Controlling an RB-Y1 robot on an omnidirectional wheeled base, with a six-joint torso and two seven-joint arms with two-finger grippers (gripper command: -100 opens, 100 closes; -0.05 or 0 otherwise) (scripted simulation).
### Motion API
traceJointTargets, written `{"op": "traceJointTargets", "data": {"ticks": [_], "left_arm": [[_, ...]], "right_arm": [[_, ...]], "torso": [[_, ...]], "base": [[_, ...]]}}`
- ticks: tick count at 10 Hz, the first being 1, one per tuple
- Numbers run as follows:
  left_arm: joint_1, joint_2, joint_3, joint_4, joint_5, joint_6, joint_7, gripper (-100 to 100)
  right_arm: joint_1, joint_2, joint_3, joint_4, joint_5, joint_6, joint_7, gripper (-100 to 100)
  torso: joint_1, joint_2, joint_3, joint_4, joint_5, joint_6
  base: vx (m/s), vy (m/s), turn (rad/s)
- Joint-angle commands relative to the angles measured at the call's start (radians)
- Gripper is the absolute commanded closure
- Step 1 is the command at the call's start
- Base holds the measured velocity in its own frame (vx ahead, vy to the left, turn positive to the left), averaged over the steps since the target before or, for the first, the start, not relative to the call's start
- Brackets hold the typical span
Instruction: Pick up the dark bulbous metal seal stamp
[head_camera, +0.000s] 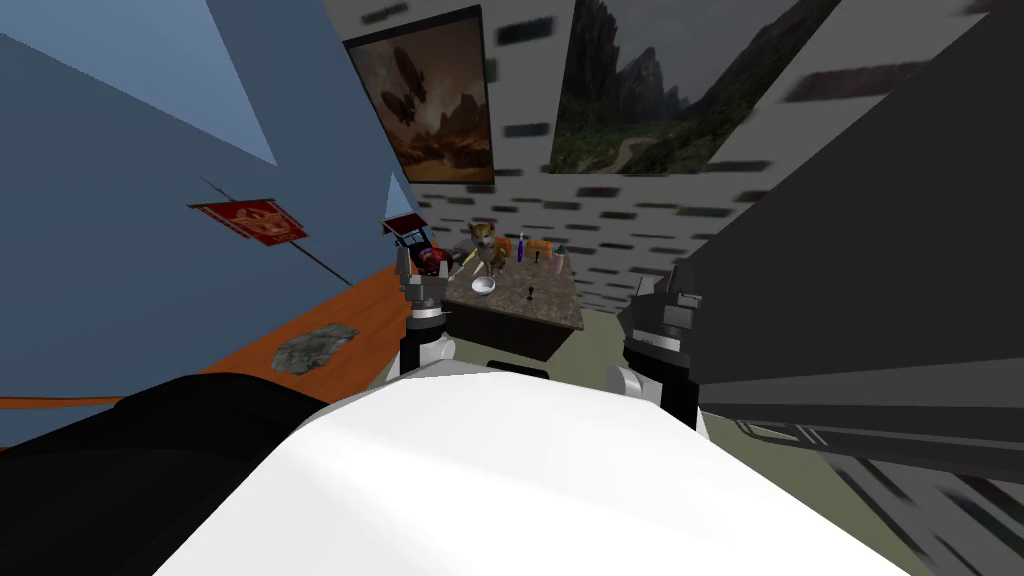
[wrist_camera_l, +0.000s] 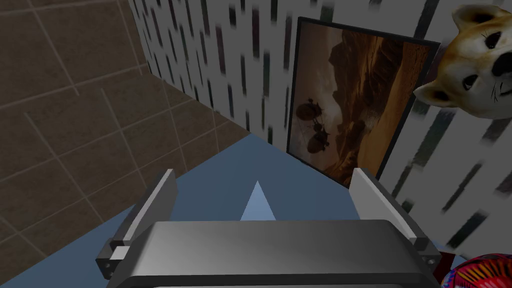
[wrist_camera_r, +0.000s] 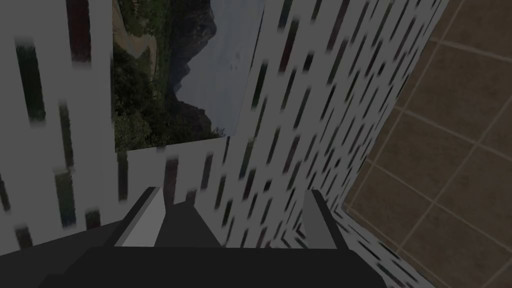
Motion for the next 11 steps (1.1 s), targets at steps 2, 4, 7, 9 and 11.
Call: {"op": "traceJointTargets", "data": {"ticks": [2, 4, 7, 9, 11], "left_arm": [[0.000, 0.000, 0.000, 0.000, 0.000, 0.000, 0.000, 0], [0.000, 0.000, 0.000, 0.000, 0.000, 0.000, 0.000, 0], [0.000, 0.000, 0.000, 0.000, 0.000, 0.000, 0.000, 0], [0.000, 0.000, 0.000, 0.000, 0.000, 0.000, 0.000, 0], [0.000, 0.000, 0.000, 0.000, 0.000, 0.000, 0.000, 0]], "right_arm": [[-0.014, -0.059, -0.013, 0.008, -0.029, 0.039, 0.001, -100], [-0.027, -0.106, -0.026, 0.017, -0.060, 0.080, 0.003, -100], [-0.048, -0.193, -0.050, 0.037, -0.121, 0.164, 0.009, -100], [-0.060, -0.253, -0.066, 0.056, -0.168, 0.225, 0.017, -100], [-0.065, -0.302, -0.074, 0.067, -0.194, 0.271, 0.022, -100]], "torso": [[0.001, 0.002, 0.001, 0.000, 0.000, 0.000], [0.004, 0.008, 0.005, 0.002, 0.001, 0.000], [0.006, 0.011, 0.006, 0.002, 0.001, 0.000], [0.006, 0.011, 0.006, 0.002, 0.001, 0.000], [0.006, 0.009, 0.005, 0.002, 0.001, 0.000]], "base": [[-0.079, 0.032, 0.017], [-0.145, 0.073, 0.024], [-0.158, 0.098, 0.056], [-0.177, 0.107, 0.086], [-0.083, 0.081, 0.035]]}}
